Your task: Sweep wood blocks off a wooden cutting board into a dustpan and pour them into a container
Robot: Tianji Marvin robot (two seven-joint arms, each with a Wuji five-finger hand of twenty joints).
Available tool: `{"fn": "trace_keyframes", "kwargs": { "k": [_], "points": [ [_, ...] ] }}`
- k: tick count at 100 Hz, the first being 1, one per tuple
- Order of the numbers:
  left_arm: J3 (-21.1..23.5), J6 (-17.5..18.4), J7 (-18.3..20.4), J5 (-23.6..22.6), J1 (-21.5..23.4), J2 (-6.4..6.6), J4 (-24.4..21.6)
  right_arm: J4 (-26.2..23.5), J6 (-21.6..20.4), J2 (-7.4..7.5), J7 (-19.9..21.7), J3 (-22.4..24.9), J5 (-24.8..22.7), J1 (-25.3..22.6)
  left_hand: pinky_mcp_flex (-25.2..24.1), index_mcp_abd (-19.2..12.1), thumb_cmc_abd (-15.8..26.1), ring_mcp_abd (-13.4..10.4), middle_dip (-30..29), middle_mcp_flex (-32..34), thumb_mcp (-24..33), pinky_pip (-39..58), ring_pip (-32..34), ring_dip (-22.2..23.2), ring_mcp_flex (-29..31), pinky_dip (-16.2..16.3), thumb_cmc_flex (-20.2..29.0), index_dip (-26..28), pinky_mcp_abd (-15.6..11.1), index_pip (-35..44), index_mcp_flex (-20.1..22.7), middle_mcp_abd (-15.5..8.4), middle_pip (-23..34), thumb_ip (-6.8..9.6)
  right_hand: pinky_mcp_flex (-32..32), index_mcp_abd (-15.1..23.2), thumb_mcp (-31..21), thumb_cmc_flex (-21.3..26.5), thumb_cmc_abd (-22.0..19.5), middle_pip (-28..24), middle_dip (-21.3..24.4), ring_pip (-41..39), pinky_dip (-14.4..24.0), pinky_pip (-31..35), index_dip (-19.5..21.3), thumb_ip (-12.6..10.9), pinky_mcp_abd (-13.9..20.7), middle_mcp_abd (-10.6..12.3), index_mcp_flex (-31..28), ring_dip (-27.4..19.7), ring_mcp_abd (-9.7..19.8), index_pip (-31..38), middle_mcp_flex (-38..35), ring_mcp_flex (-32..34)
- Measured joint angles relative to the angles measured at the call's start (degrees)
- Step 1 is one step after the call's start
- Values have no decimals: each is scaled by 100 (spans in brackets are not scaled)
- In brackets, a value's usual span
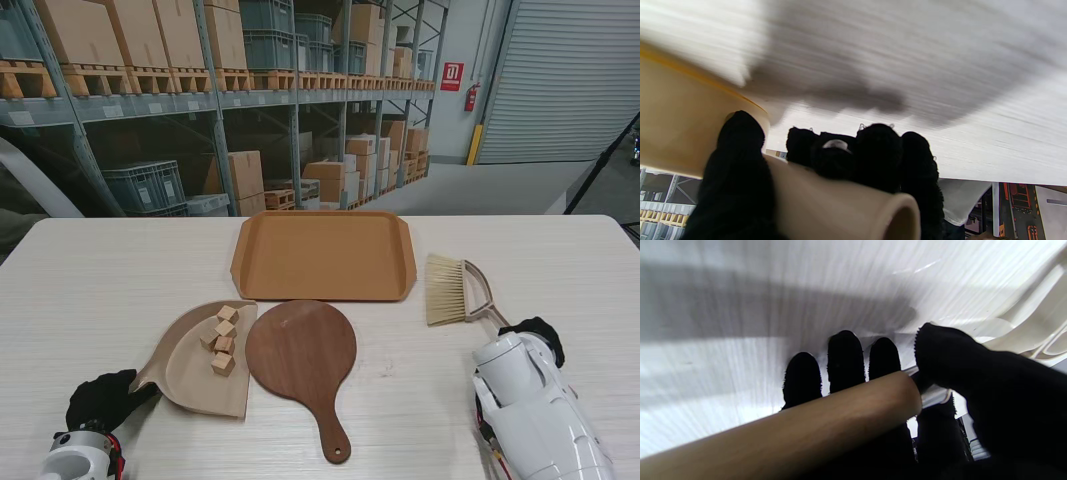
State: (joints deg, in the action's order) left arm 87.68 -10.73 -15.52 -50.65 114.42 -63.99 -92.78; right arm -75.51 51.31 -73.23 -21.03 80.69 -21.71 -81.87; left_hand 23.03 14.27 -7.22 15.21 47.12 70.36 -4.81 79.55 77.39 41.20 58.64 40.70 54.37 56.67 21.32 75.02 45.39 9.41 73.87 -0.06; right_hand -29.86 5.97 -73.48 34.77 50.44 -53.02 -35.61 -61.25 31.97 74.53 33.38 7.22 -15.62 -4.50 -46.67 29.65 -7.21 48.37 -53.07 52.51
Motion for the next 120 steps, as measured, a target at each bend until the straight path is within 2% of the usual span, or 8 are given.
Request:
{"fn": "trace_keyframes", "kwargs": {
  "k": [24, 50, 75, 95, 113, 120],
  "points": [
    [4, -3, 0, -1, 7, 0, -5, -1, -259, 183, 277, -92, -281, -32, 0, 0, 0, 0, 0, 0, 0, 0, 0, 0, 0, 0, 0, 0, 0, 0, 0, 0, 0, 0, 326, -51, 224, -234, -150, 105, 81, 22, 79, -304, -6, -214, 0, 11, 136, 40, 46, -473, 355, -413],
    [10, -2, 0, -2, 10, -2, -6, 84, -506, 349, 471, -201, -572, -23, 0, 0, 0, 0, 0, 0, 0, 0, 0, 0, 0, 0, 0, 0, 0, 0, 0, 0, 0, 0, 538, -66, 287, -351, -209, 195, 155, 48, 80, -558, 18, -229, 1, 20, 155, 41, 54, -601, 431, -617],
    [16, 2, 12, -2, 9, -1, -8, 172, -686, 420, 503, -255, -738, -6, 0, 0, 0, 0, 0, 0, 0, 0, 0, 0, 0, 0, 0, 0, 0, 0, 0, 0, 0, 0, 674, -74, 350, -351, -213, 242, 177, 55, 82, -772, 40, -235, 1, 30, 156, 35, 55, -748, 620, -772],
    [16, 0, 15, -2, 7, 0, -8, 254, -850, 442, 463, -263, -819, 7, 0, 0, 0, 0, 0, 0, 0, 0, 0, 0, 0, 0, 0, 0, 0, 0, 0, 0, 0, 0, 797, -95, 404, -482, -417, 245, 308, 64, 130, -917, 58, -292, 1, 32, 158, 23, 55, -971, 700, -850],
    [18, 1, 16, -2, 8, 0, -8, 254, -1016, 451, 415, -232, -867, -31, 0, 0, 0, 0, 0, 0, 0, 0, 0, 0, 0, 0, 0, 0, 0, 0, 0, 0, 0, 0, 837, -273, 408, -545, -417, 676, 311, 246, 134, -1241, 55, -293, 1, 34, 159, -50, 56, -1164, 736, -913],
    [19, 1, 16, -2, 8, 0, -7, 201, -1086, 451, 403, -192, -881, -82, 0, 0, 0, 0, 0, 0, 0, 0, 0, 0, 0, 0, 0, 0, 0, 0, 0, 0, 0, 0, 852, -278, 417, -545, -417, 1019, 568, 529, 111, -1575, 55, -293, 1, 34, 159, -50, 57, -1164, 759, -916]
  ]
}}
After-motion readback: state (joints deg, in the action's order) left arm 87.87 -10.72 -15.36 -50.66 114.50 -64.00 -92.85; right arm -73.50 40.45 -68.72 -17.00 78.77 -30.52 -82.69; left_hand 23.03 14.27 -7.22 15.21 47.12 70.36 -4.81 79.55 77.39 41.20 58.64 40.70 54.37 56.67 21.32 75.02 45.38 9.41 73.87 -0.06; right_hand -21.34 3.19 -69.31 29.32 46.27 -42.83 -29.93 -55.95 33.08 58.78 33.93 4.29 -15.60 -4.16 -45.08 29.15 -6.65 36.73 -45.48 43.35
